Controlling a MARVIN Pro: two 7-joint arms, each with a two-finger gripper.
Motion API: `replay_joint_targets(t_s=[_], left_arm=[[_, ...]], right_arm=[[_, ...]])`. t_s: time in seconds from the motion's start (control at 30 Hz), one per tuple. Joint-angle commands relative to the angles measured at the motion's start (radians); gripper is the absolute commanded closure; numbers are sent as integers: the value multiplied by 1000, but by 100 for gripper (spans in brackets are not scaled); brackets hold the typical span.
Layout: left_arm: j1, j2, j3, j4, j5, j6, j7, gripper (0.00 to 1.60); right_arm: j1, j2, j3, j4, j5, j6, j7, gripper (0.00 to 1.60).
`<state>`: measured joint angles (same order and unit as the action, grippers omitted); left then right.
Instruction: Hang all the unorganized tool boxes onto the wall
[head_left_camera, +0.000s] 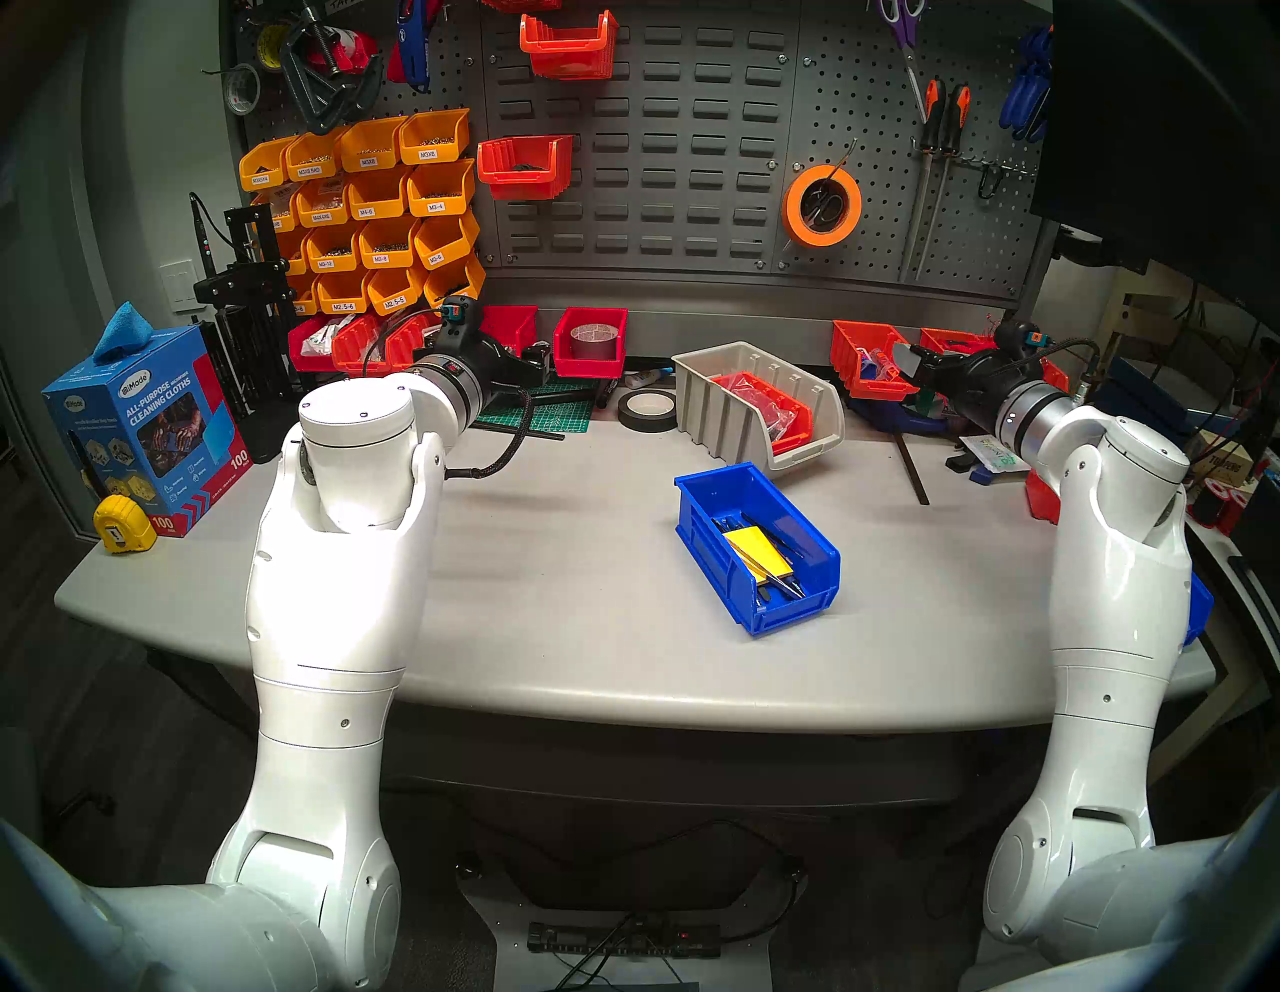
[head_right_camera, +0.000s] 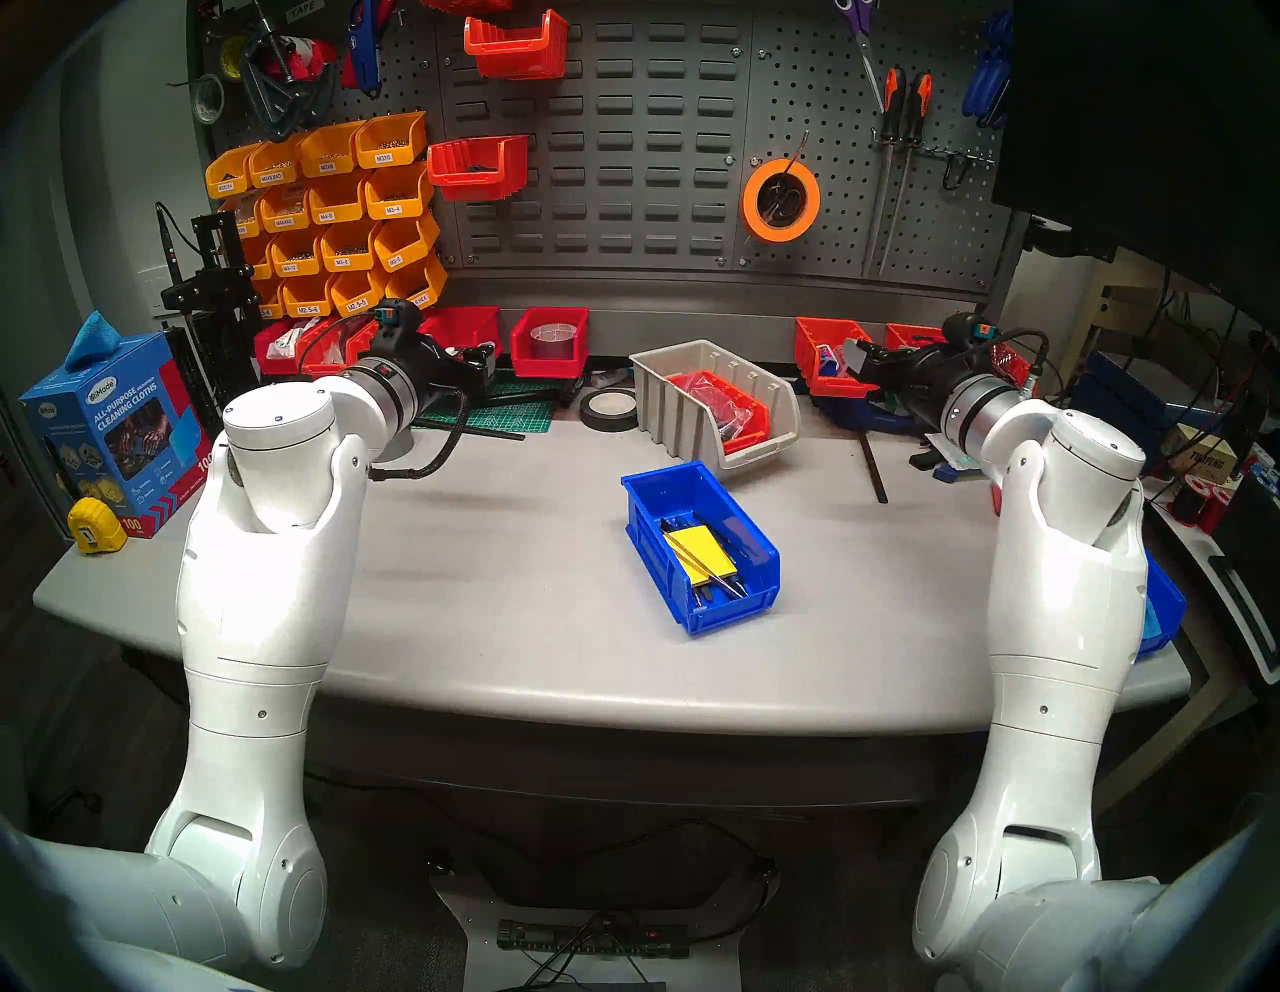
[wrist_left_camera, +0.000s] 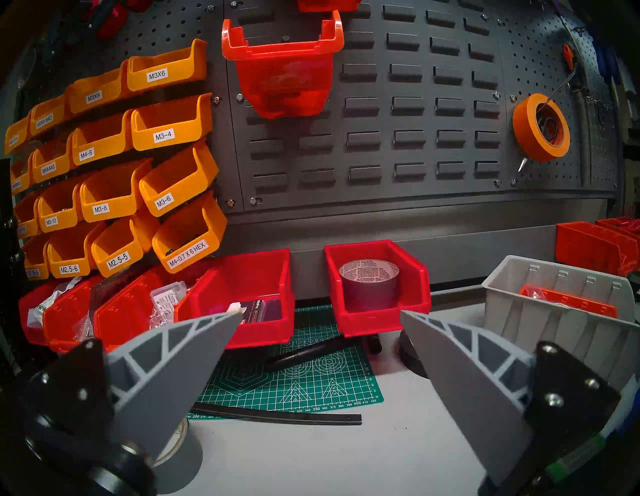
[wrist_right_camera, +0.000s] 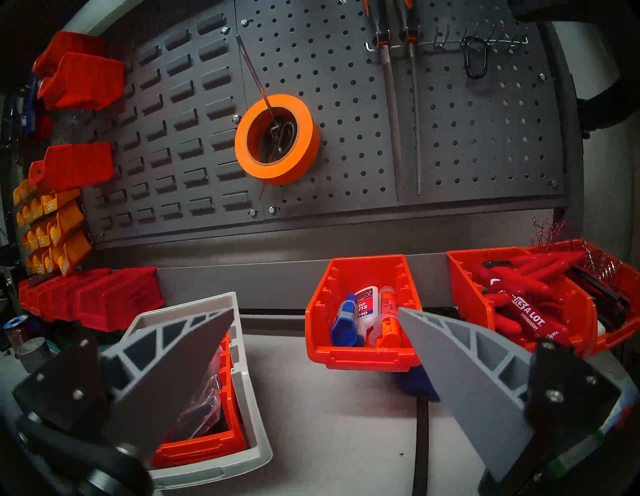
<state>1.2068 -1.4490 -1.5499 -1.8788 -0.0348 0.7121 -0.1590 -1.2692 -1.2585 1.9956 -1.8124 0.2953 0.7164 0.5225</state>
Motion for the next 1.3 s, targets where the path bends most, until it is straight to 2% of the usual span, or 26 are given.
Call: replay_joint_targets(t_s=[0.0, 0.17, 0.2, 0.23, 0.37, 0.5, 0.7, 0.77, 0.8, 0.87, 0.97, 1.0, 1.07, 1.27], left_arm=[[-14, -2, 3, -17, 1, -9, 2, 0], [-14, -1, 4, -17, -1, -9, 4, 0], [-14, -1, 4, -17, -2, -9, 5, 0], [-14, -1, 4, -17, -2, -9, 5, 0], [-14, 0, 5, -17, -4, -9, 6, 0], [-14, 1, 5, -16, -5, -9, 7, 0], [-14, 3, 6, -16, -8, -9, 9, 0], [-14, 3, 6, -16, -9, -9, 10, 0], [-14, 3, 6, -16, -9, -9, 10, 0], [-14, 4, 7, -16, -10, -9, 11, 0], [-14, 5, 7, -16, -11, -9, 12, 0], [-14, 5, 7, -16, -11, -9, 12, 0], [-14, 5, 8, -17, -12, -9, 13, 0], [-14, 7, 9, -17, -14, -9, 15, 0]], right_arm=[[-121, 27, 91, -92, -3, 59, 105, 0], [-184, 1, 113, -167, -50, 91, 156, 0], [-219, 0, 116, -202, -39, 102, 157, 0], [-204, -5, 115, -188, -52, 104, 181, 0], [-277, -13, 115, -265, -49, 105, 209, 0], [-303, -22, 108, -297, -48, 111, 238, 0], [-392, -50, 99, -394, -44, 125, 276, 0], [-401, -57, 91, -403, -48, 127, 293, 0], [-431, -62, 92, -437, -49, 130, 288, 0], [-440, -66, 83, -446, -47, 130, 307, 0], [-495, -87, 82, -520, -56, 140, 301, 0], [-480, -85, 74, -493, -52, 135, 315, 0], [-523, -101, 76, -550, -60, 140, 302, 0], [-590, -147, 62, -618, -89, 141, 276, 0]])
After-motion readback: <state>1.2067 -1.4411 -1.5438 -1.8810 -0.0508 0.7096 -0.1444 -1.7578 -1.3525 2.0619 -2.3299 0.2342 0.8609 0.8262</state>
